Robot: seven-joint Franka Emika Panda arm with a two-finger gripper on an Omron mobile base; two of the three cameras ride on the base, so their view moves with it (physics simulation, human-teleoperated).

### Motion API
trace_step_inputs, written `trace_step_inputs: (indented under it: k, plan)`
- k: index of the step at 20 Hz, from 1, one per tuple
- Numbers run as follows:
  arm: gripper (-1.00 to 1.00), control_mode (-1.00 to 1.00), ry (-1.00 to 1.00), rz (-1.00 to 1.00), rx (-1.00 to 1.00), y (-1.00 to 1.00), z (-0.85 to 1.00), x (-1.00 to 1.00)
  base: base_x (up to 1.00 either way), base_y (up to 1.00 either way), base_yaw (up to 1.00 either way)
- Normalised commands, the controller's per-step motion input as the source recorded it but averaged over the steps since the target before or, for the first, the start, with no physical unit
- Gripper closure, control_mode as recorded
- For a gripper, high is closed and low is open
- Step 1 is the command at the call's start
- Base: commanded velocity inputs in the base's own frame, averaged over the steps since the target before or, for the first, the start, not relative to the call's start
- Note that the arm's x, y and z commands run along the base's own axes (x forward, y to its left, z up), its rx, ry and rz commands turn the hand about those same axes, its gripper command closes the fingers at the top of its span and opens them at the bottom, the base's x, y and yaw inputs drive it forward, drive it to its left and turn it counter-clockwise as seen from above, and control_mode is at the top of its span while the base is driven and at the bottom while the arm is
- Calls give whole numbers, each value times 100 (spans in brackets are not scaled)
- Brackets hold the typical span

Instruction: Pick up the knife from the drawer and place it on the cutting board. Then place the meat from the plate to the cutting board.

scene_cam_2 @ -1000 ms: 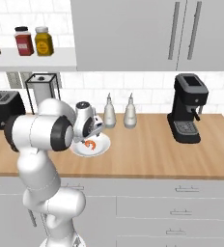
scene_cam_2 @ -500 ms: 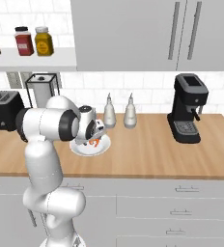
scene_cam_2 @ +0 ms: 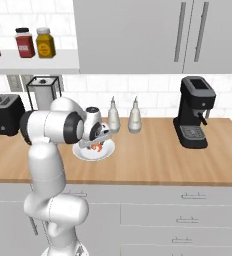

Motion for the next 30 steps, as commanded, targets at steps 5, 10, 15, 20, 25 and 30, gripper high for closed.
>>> trace_step_inputs:
  k: [5, 10, 15, 20, 25, 30]
  plan:
    - [100, -100, 0, -2, 11, 3, -47, -8, 0, 0, 0]
    - [100, -100, 0, -2, 1, 0, -36, -1, 0, 0, 0]
    - [100, -100, -3, -7, -9, 0, 1, -2, 0, 0, 0]
    - [100, -100, -8, -2, 1, 0, 54, -45, 0, 0, 0]
    - [100, -100, -3, 0, 3, 0, 100, -55, 0, 0, 0]
    - [100, -100, 1, 0, 3, 8, 100, -49, 0, 0, 0]
